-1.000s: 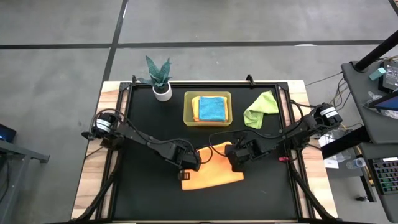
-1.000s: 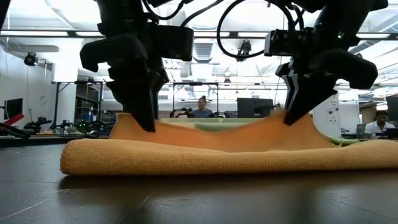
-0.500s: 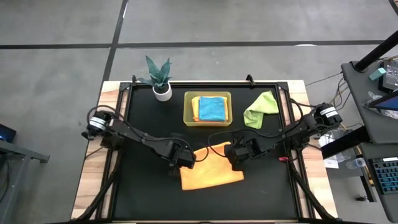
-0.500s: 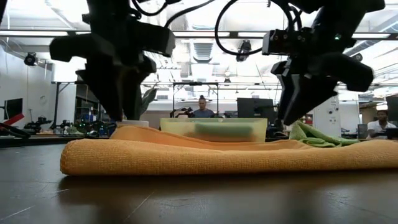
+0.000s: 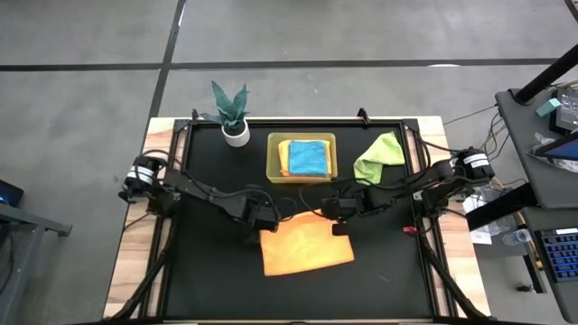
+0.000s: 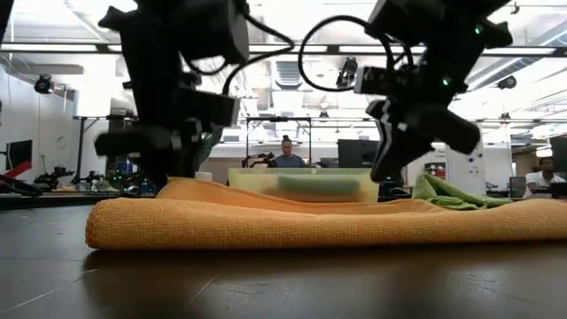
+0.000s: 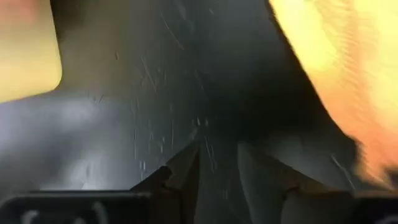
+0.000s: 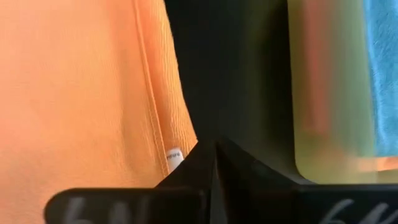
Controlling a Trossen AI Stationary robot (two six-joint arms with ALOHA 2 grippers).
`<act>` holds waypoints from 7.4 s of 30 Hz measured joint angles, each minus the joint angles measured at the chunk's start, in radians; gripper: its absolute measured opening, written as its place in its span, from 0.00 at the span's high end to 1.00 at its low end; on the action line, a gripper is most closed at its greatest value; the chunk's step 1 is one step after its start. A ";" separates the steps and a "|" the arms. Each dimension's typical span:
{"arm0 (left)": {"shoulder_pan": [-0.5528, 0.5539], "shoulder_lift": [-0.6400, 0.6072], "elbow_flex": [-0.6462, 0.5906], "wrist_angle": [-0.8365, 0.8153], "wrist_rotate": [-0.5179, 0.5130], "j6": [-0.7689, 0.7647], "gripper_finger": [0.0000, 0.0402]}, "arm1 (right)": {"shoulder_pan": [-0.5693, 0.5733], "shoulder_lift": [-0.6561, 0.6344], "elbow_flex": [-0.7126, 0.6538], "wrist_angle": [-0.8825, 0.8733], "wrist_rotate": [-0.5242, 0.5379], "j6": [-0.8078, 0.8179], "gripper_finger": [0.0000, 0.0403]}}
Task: Fold microfiber towels
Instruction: Fold the yellow towel on the table
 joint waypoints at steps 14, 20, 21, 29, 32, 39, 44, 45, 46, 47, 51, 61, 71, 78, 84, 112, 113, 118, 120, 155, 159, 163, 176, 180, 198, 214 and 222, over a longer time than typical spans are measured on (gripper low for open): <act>-0.002 -0.006 -0.059 0.424 0.386 0.088 0.94 | -0.007 0.001 -0.160 0.264 -0.148 -0.003 0.98; -0.002 -0.049 -0.052 0.448 0.426 0.099 0.96 | 0.013 -0.002 -0.157 0.276 -0.175 0.022 0.98; -0.003 -0.055 -0.056 0.445 0.426 0.098 0.96 | 0.015 -0.004 -0.157 0.279 -0.175 0.022 0.98; -0.004 -0.061 -0.067 0.455 0.426 0.077 0.96 | 0.014 -0.011 -0.156 0.287 -0.149 0.051 0.98; -0.004 -0.062 -0.068 0.430 0.426 0.069 0.96 | 0.015 -0.011 -0.156 0.289 -0.149 0.070 0.98; 0.002 -0.158 -0.071 0.176 0.311 -0.128 0.96 | 0.021 -0.012 -0.156 0.295 -0.148 0.095 0.98; -0.023 -0.223 -0.171 0.198 0.314 -0.192 0.90 | 0.021 -0.012 -0.156 0.318 -0.148 0.100 0.98; -0.033 -0.230 -0.190 0.208 0.318 -0.193 0.87 | 0.021 -0.012 -0.156 0.328 -0.148 0.100 0.98; -0.042 -0.232 -0.210 0.230 0.319 -0.193 0.84 | 0.021 -0.012 -0.156 0.337 -0.148 0.100 0.98; -0.049 -0.231 -0.226 0.264 0.316 -0.192 0.81 | 0.021 -0.012 -0.156 0.341 -0.148 0.101 0.98; -0.082 -0.209 -0.271 0.363 0.195 -0.148 0.66 | 0.021 -0.009 -0.156 0.354 -0.148 0.112 0.98; -0.110 -0.127 -0.287 0.629 0.107 -0.027 0.55 | 0.021 -0.002 -0.156 0.369 -0.148 0.109 0.98; -0.110 -0.113 -0.253 0.711 0.130 -0.024 0.85 | 0.021 -0.002 -0.158 0.390 -0.148 0.109 0.98; -0.118 -0.126 -0.206 0.709 0.148 0.034 0.98 | 0.021 -0.002 -0.158 0.394 -0.148 0.103 0.98; -0.138 -0.127 -0.196 0.701 0.182 0.055 1.00 | 0.021 -0.002 -0.158 0.394 -0.148 0.115 0.98; -0.284 -0.105 -0.234 0.674 -0.565 0.934 0.75 | 0.021 -0.001 -0.158 0.393 -0.148 0.126 0.98; -0.284 -0.105 -0.234 0.673 -0.574 0.934 0.71 | 0.021 -0.001 -0.158 0.393 -0.148 0.126 0.98; -0.279 -0.105 -0.234 0.670 -0.623 0.782 0.56 | 0.029 -0.001 -0.158 0.395 -0.155 0.152 0.98; -0.278 -0.110 -0.234 0.638 -0.655 0.667 0.52 | 0.038 -0.001 -0.159 0.411 -0.179 0.162 0.98; -0.214 -0.077 -0.251 0.657 -0.351 -0.192 0.49 | 0.125 -0.219 -0.158 0.005 -0.335 0.220 0.98; -0.167 -0.028 -0.263 0.736 -0.172 -0.259 0.49 | 0.125 -0.260 -0.158 0.058 -0.270 0.185 0.98; -0.089 -0.007 -0.263 0.765 0.005 -0.559 0.52 | 0.125 -0.266 -0.157 0.109 -0.253 0.158 0.98; 0.025 -0.024 -0.266 0.915 0.204 -0.821 0.66 | 0.125 -0.205 -0.162 0.181 -0.171 0.102 0.98; 0.040 0.016 -0.265 1.059 0.204 -0.771 0.67 | 0.125 -0.163 -0.167 0.235 -0.168 0.075 0.98; 0.015 0.155 -0.208 1.206 0.229 -0.472 0.78 | 0.122 -0.056 -0.168 0.362 -0.143 0.081 0.98; 0.015 0.154 -0.199 1.207 0.297 -0.444 0.98 | -0.008 0.046 -0.167 0.637 -0.152 0.063 0.69; 0.014 0.154 -0.201 1.207 0.298 -0.417 0.98 | -0.044 0.226 -0.143 0.769 -0.179 0.048 0.55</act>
